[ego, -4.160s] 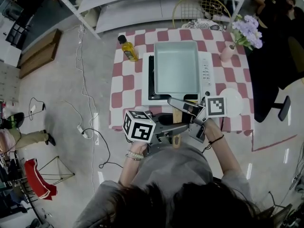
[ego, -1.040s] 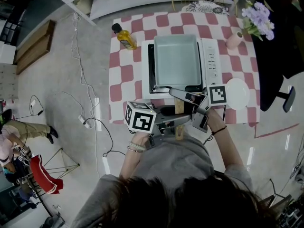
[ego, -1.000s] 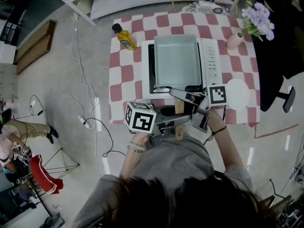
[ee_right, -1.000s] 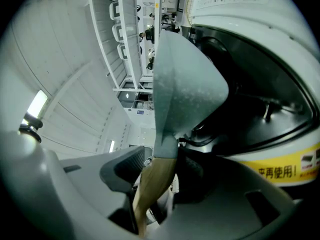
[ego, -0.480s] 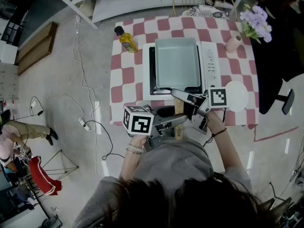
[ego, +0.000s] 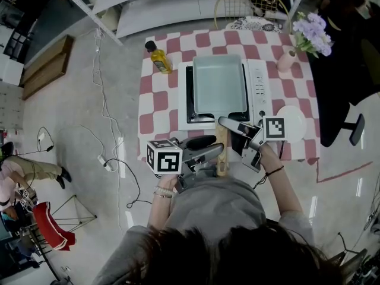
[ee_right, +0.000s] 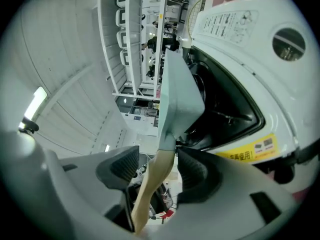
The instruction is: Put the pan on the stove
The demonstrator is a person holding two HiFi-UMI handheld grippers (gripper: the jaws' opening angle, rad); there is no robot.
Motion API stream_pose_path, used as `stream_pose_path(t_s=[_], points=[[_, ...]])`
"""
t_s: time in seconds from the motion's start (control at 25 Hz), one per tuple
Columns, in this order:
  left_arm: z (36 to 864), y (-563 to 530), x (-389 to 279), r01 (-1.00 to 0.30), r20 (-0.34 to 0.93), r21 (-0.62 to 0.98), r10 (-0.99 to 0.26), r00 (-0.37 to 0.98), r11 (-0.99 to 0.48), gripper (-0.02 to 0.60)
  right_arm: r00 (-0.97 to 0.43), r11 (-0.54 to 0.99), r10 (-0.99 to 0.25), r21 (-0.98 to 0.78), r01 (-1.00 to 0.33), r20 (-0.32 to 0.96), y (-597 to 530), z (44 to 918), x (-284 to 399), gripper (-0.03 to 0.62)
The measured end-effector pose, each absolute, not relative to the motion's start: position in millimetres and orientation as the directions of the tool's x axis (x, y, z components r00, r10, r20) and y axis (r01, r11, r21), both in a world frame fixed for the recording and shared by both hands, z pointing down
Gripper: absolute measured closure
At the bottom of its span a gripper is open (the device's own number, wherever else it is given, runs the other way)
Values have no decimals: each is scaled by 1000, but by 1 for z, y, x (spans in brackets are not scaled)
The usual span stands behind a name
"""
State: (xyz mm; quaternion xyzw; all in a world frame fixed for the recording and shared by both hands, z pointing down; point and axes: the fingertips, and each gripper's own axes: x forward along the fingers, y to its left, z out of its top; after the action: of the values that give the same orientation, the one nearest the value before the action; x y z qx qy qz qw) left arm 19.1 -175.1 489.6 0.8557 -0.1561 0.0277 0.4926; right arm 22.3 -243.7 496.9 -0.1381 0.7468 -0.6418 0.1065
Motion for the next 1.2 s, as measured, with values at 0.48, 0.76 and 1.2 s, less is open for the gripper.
stream_pose_path(t_s=[0.48,0.76,1.2], points=[[483,-173,-2,-369,226,769,-317,921,-522,417,-909,175,-415,-977,-122,39,-236,493,44,396],[474,-172,-5,-406,238,721,-350,906,-562,474,-895,246,-443,-951,-186,60,-233,484,50,478],[465,-168,-14,-496,283,601,-414,865,-627,541,-859,302,-505,-913,-273,90,-225,471,58,550]])
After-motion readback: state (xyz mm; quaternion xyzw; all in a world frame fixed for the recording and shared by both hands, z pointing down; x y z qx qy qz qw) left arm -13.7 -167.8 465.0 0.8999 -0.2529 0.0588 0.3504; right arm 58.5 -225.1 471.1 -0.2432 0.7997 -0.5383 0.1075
